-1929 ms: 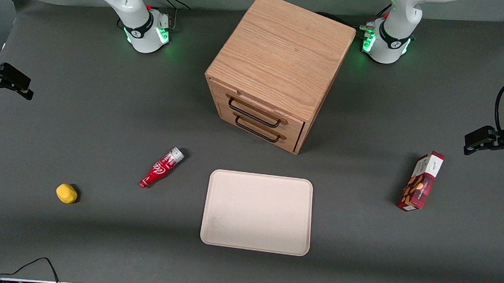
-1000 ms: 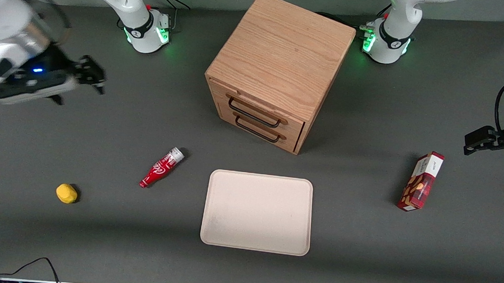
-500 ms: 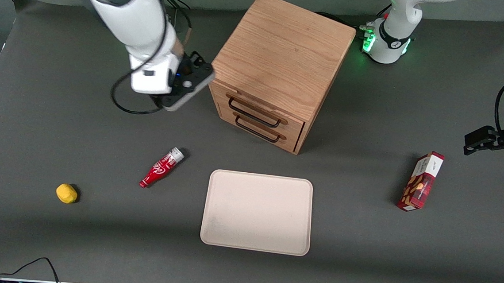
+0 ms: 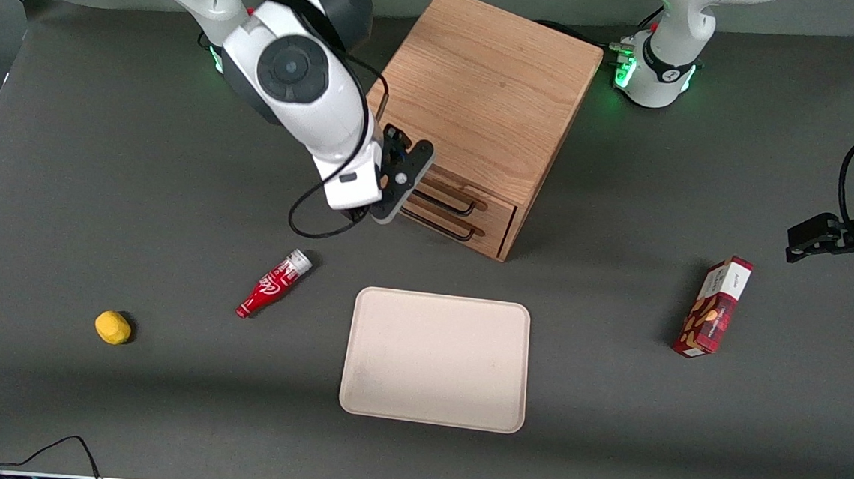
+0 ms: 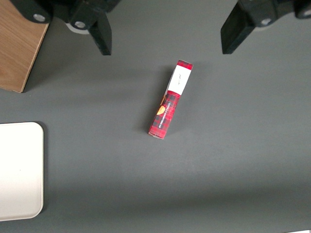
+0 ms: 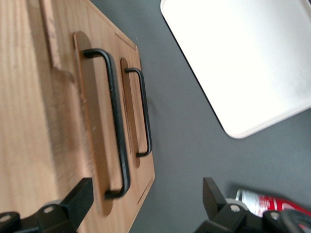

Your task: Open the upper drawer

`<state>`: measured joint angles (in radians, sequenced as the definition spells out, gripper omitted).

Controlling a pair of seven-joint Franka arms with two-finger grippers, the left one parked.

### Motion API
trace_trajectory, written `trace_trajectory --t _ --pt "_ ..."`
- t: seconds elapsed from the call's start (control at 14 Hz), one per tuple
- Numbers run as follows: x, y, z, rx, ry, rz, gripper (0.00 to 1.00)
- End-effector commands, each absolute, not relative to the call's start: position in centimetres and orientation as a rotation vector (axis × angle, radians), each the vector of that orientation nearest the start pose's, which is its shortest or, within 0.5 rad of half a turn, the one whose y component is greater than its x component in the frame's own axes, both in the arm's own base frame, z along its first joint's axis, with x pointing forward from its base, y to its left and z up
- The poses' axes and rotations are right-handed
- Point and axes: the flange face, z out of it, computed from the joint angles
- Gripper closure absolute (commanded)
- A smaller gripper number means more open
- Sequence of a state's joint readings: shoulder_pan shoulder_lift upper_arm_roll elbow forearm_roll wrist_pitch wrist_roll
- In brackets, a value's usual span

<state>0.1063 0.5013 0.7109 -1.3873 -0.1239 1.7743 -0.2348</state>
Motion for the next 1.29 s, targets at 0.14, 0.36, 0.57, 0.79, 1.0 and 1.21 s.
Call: trace_trajectory --t 0.14,0.36,0.57,0.79,1.0,1.21 --pt "54.4 44.5 45.2 -2.439 -1.474 0.047 0.00" --pt "54.2 45.4 44.1 -2.376 -1.407 0.069 0.00" --pt "54.4 45.7 42.4 -2.370 -1.406 0.053 0.00" --pt "55.7 45.4 40.1 -2.386 -1.411 0.030 0.00" --pt "56.8 45.0 38.0 -2.401 -1.418 0.012 0.00" --pt "58.4 44.2 38.4 -2.407 -1.453 -0.038 0.00"
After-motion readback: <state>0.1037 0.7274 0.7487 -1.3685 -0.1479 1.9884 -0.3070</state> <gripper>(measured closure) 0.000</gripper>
